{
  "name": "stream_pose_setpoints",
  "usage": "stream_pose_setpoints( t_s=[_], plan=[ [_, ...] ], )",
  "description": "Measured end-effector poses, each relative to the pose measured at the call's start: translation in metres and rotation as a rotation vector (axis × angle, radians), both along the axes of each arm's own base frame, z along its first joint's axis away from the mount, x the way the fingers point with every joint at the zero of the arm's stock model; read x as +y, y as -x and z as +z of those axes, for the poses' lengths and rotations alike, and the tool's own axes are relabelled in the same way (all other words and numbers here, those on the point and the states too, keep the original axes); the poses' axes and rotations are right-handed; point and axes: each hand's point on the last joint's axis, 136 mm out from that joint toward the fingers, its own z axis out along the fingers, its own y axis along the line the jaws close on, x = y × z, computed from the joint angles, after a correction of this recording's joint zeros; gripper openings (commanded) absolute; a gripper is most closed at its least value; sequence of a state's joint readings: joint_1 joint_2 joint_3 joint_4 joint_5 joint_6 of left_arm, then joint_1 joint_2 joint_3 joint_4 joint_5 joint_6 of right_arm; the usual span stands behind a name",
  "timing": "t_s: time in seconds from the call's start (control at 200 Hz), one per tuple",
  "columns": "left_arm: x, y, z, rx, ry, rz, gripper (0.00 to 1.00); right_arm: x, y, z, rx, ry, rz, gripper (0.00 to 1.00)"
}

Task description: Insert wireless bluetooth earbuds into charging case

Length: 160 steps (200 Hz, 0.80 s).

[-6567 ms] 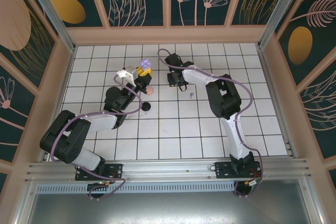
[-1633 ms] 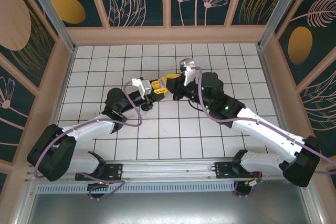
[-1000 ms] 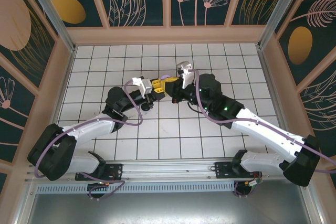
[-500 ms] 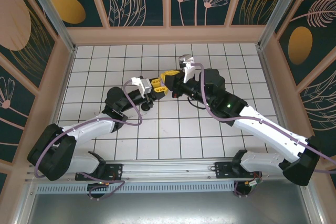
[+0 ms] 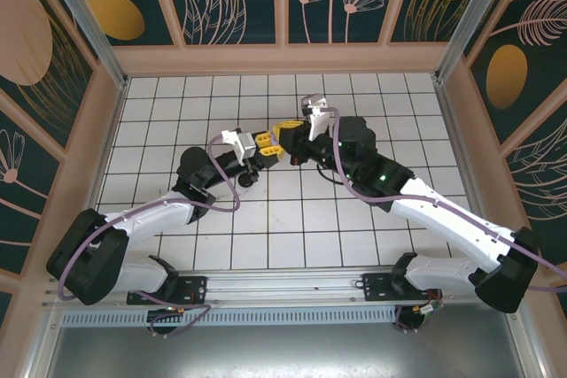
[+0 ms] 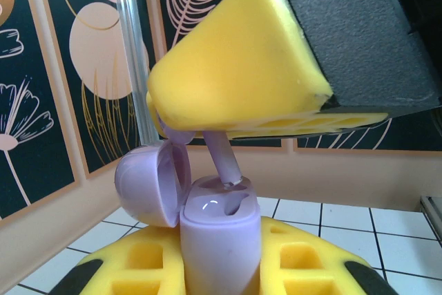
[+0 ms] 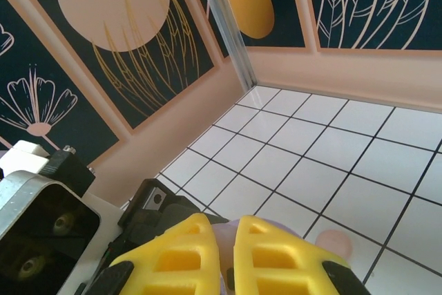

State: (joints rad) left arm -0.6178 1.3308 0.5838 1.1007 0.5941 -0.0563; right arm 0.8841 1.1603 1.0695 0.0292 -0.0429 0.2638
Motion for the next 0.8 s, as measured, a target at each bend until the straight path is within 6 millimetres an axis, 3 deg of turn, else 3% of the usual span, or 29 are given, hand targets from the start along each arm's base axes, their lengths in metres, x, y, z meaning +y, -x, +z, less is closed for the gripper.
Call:
stream_pose_setpoints(
  t_s=[0.801],
  plan=[
    [-0.0011,-0.0009,-0.006,0.023,-0.017,-0.002,0.0,-0.0033,0.0006,-0.0088,0.0,-0.005,0.006,0.01]
  ],
)
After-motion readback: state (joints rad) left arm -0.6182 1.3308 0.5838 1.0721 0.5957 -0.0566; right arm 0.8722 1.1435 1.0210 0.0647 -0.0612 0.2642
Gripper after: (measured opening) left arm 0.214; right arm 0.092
